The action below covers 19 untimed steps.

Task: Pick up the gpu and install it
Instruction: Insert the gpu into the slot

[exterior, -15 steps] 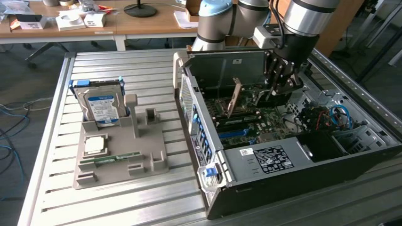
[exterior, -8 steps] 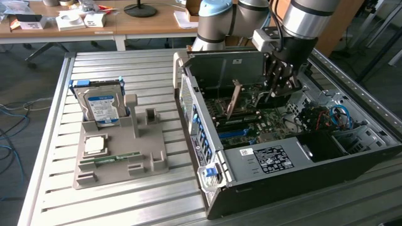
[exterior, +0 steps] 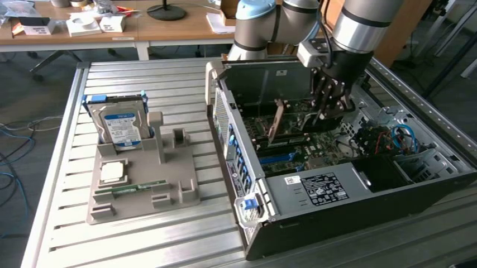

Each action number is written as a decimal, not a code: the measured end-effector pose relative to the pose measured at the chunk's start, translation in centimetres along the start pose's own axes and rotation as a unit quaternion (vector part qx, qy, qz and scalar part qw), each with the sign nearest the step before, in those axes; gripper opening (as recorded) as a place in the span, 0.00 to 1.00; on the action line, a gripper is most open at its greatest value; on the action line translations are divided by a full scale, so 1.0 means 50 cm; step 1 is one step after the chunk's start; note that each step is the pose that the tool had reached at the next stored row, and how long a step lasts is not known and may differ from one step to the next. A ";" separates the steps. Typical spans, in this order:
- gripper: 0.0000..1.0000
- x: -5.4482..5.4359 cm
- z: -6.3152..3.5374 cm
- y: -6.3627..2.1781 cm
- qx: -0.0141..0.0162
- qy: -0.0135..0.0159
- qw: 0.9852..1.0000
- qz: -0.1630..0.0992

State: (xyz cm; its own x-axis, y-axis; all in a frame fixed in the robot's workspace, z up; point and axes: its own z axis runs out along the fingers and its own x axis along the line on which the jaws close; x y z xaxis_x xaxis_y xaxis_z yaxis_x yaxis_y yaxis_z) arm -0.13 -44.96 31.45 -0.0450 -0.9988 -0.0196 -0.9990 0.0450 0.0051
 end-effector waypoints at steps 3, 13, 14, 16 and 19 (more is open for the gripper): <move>0.27 0.000 0.001 0.000 0.000 0.000 1.000 0.000; 0.27 0.001 0.002 0.015 0.000 0.000 1.000 0.000; 0.27 0.001 0.002 0.015 0.000 0.000 1.000 0.000; 0.27 0.001 0.002 0.015 0.000 0.000 1.000 0.000; 0.27 0.001 0.003 0.015 0.000 0.000 1.000 0.000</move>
State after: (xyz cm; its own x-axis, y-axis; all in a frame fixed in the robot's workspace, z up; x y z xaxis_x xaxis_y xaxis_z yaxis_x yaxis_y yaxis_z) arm -0.90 -44.96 31.33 -0.0451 -0.9988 -0.0196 -0.9990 0.0450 0.0050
